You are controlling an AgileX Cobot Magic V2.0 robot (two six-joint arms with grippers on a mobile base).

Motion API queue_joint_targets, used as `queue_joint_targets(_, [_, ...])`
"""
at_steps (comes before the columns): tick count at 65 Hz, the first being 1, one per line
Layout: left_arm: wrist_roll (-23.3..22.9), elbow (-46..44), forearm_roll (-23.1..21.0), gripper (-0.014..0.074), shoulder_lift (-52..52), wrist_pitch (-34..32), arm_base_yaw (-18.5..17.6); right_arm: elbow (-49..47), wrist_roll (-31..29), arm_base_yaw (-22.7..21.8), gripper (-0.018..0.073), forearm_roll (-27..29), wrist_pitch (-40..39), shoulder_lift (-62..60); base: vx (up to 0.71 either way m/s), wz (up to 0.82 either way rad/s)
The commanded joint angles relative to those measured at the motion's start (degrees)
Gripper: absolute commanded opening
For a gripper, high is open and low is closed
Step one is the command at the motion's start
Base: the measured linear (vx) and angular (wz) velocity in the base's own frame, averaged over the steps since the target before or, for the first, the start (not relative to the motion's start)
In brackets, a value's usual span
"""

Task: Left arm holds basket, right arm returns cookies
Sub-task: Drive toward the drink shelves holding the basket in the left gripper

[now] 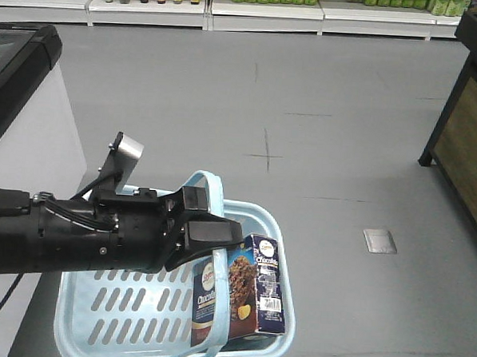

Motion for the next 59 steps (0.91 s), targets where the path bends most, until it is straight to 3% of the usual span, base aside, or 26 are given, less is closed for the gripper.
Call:
queue_joint_targets(1, [0.2,-2.1,-5.6,-0.0006,-2.1,2.1,-0.3,1.0,0.1,-0.1,-0.0006,-0.2,-4.2,-0.6,0.47,0.1])
queue_joint_targets(59, [0.2,-2.1,-5.6,-0.0006,-2.1,2.3,-0.3,1.0,0.1,-0.1,-0.0006,-0.2,-4.2,-0.6,0.48,0.02])
